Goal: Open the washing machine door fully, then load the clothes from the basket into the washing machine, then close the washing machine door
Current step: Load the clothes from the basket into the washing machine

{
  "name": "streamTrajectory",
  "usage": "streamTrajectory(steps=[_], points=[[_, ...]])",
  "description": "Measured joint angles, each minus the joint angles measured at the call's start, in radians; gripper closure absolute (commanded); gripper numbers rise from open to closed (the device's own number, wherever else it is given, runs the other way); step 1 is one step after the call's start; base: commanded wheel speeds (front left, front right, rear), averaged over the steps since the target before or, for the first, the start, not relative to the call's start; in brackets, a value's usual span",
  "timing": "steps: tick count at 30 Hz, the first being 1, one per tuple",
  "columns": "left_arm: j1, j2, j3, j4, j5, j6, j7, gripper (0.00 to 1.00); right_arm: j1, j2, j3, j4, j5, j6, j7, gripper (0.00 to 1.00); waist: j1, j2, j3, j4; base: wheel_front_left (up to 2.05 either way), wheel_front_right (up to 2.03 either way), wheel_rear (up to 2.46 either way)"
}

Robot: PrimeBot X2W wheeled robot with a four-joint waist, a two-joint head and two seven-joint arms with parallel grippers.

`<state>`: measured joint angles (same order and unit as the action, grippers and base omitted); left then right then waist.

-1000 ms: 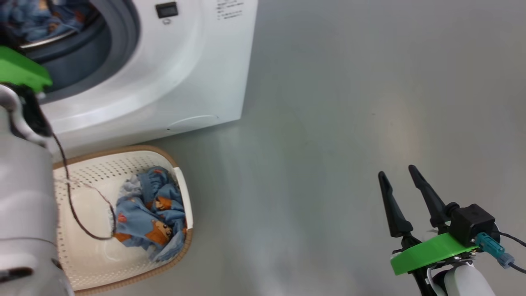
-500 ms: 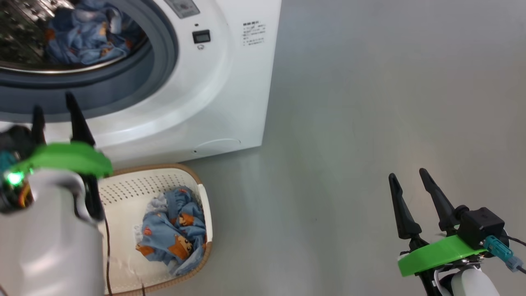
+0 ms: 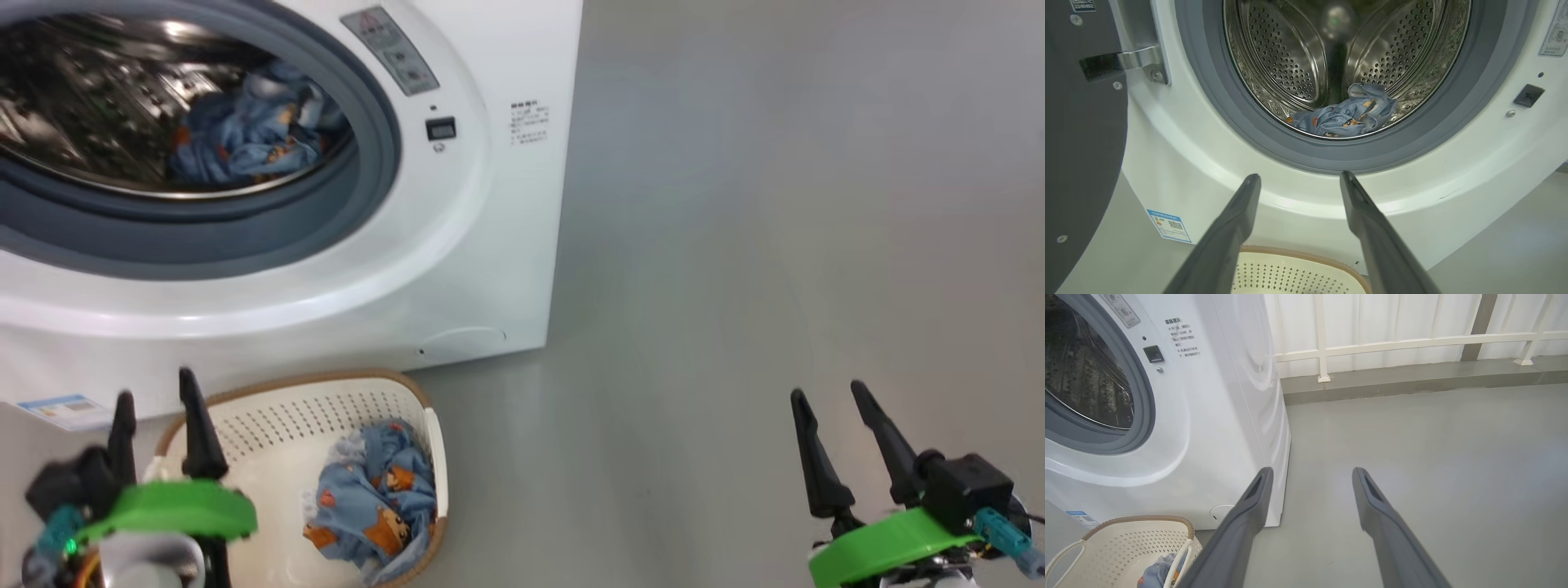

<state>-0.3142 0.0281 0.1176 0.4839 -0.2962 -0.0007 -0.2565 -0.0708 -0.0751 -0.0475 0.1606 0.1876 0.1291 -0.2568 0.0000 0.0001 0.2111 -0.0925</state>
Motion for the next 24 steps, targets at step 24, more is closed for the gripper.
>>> streamTrajectory(steps=[24], points=[[0.458, 0.006, -0.13, -0.281, -0.068, 0.121, 0.0, 0.0, 0.147, -0.025, 0.0, -0.003, -0.019, 0.0, 0.0, 0.0, 0.0, -0.0001, -0.242, 0.037, 0.0, 0.0, 0.0]])
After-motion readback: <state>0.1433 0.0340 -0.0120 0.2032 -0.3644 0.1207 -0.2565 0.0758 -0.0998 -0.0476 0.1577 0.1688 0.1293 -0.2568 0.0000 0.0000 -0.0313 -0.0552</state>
